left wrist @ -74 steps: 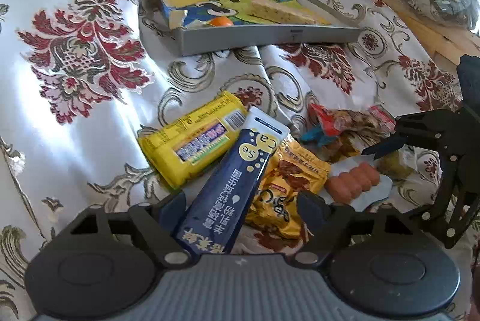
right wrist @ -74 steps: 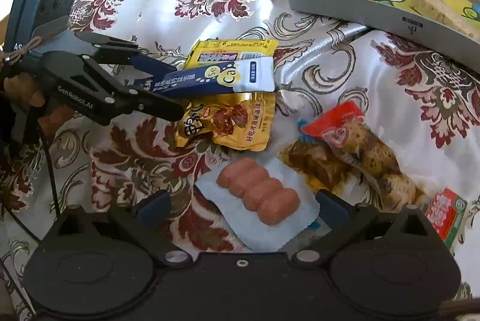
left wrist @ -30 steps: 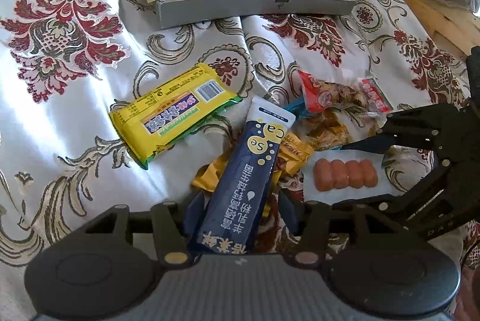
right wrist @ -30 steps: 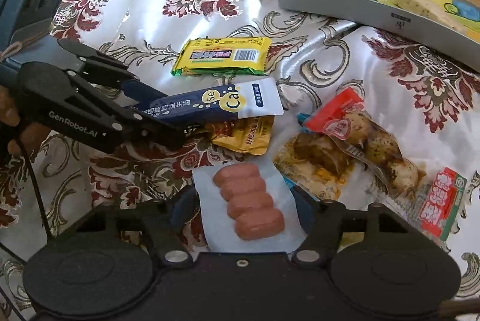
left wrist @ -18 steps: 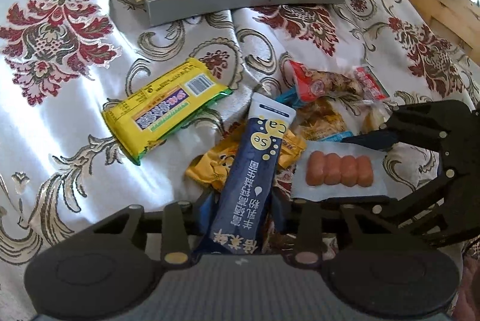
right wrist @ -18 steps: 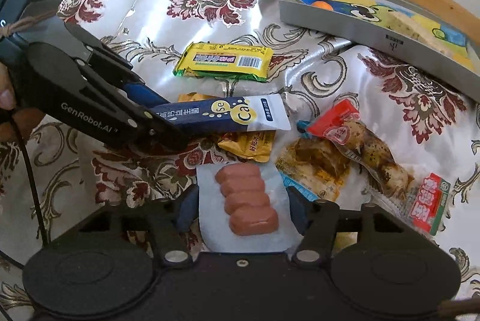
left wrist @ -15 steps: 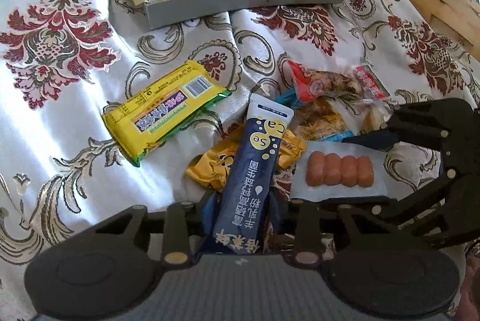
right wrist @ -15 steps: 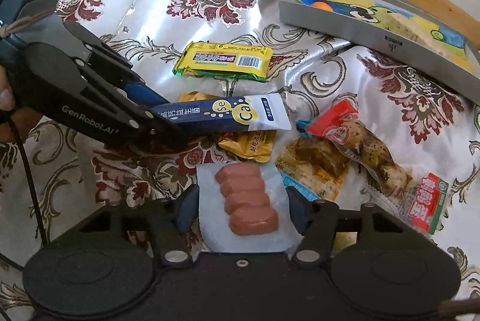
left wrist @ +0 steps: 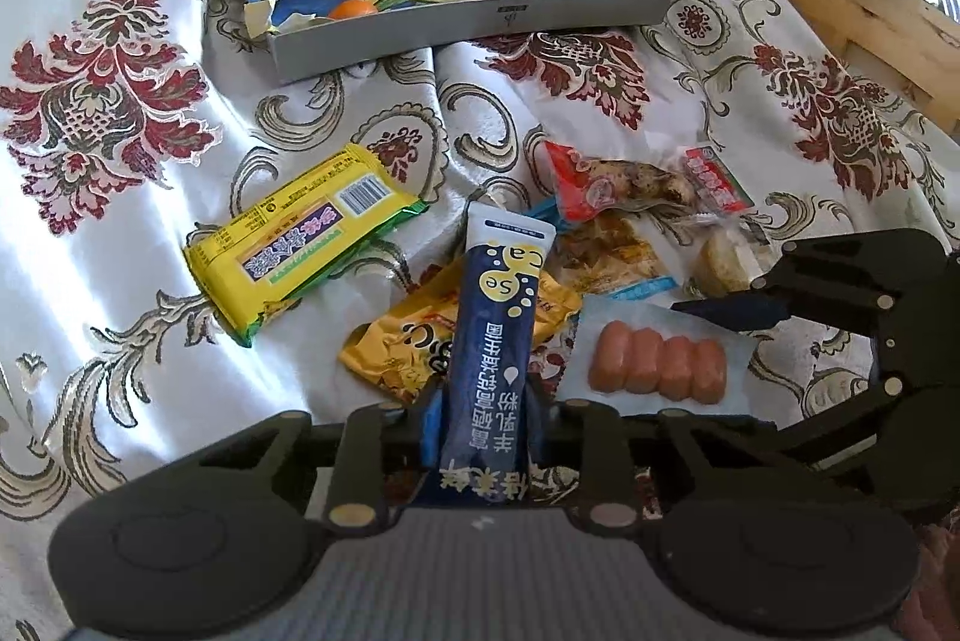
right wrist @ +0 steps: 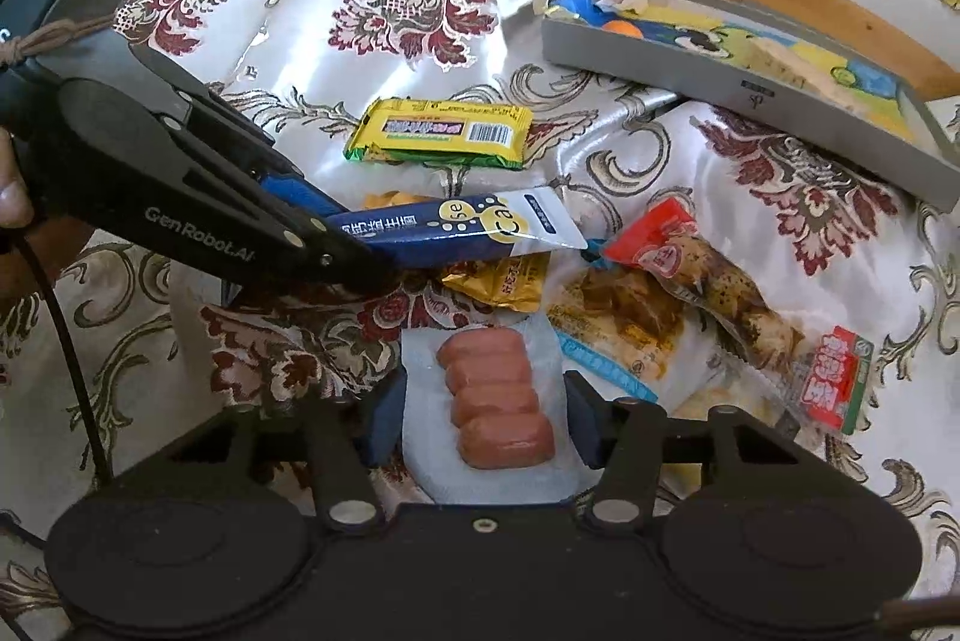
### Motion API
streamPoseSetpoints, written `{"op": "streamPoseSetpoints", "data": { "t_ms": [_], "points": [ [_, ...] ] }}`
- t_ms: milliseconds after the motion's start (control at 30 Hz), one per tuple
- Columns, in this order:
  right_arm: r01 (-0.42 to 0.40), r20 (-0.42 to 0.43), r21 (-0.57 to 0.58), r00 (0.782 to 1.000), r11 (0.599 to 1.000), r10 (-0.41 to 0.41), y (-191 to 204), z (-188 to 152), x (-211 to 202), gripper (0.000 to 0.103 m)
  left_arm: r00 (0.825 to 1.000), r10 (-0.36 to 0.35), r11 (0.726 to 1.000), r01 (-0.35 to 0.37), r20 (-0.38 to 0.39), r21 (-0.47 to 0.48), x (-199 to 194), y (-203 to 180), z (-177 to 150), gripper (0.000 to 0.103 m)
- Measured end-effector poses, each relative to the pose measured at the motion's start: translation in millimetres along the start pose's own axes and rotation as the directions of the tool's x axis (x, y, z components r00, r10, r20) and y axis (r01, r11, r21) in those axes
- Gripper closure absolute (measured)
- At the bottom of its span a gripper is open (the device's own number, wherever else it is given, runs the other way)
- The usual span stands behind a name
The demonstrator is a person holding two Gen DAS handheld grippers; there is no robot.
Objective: Organize snacks
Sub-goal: 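Lift the blue sachet and the sausages with both tools toward the tray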
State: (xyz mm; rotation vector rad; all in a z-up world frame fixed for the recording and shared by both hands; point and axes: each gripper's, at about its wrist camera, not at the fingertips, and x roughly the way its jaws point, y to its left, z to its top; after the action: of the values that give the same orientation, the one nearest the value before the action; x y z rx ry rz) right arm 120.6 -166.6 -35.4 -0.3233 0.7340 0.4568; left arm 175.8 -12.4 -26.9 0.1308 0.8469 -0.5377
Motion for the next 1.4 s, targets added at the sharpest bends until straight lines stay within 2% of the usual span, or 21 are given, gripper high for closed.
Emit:
{"op": "streamPoseSetpoints", "data": {
  "t_ms": [233, 500, 633, 767, 1067, 1200, 1267, 1400],
  "points": [
    [0.031, 0.009, -0.014, 0.999, 0.999, -0.031, 3.1, 0.3, -8.3, 0.049, 1.0, -0.01, 1.0, 0.01, 0.017, -0.002, -5.0, -5.2, -0.1, 0.077],
    [0.065, 0.049, -0.031, 0.997, 0.997, -0.063, 5.5, -0.9, -24.2, 0.049, 0.995, -0.002, 1.0, 0.004, 0.099, -0.018, -16.9, -12.9, 1.3, 0.077],
    [0.079, 0.074, -0.038, 0.994, 0.996, -0.076, 4.2, 0.3, -30.2, 0.049, 0.991, 0.008, 0.999, -0.002, 0.13, -0.048, -20.1, -11.1, 1.9, 0.077],
    [0.075, 0.106, -0.03, 0.992, 0.997, -0.071, -1.7, 3.3, -35.9, 0.049, 0.989, 0.007, 0.991, 0.013, 0.149, -0.136, -20.7, -1.1, 0.7, 0.076],
    [0.05, 0.175, -0.013, 0.984, 0.999, -0.048, -17.8, 2.1, -50.4, 0.049, 0.974, 0.07, 0.982, -0.028, 0.217, -0.189, -37.5, 0.0, -10.0, 0.077],
    [0.05, 0.202, 0.003, 0.978, 0.999, -0.049, -28.0, -0.1, -55.5, 0.049, 0.973, 0.101, 0.97, -0.05, 0.207, -0.238, -42.1, 1.5, -16.4, 0.077],
    [0.052, 0.215, 0.009, 0.975, 0.999, -0.052, -34.4, -1.1, -57.6, 0.049, 0.976, 0.126, 0.966, -0.08, 0.178, -0.244, -41.0, 0.8, -15.6, 0.076],
    [0.052, 0.238, 0.044, 0.969, 0.998, -0.061, -47.7, -0.1, -58.2, 0.049, 0.968, 0.187, 0.958, -0.142, 0.169, -0.25, -41.3, -2.1, -7.7, 0.076]
  ]
}}
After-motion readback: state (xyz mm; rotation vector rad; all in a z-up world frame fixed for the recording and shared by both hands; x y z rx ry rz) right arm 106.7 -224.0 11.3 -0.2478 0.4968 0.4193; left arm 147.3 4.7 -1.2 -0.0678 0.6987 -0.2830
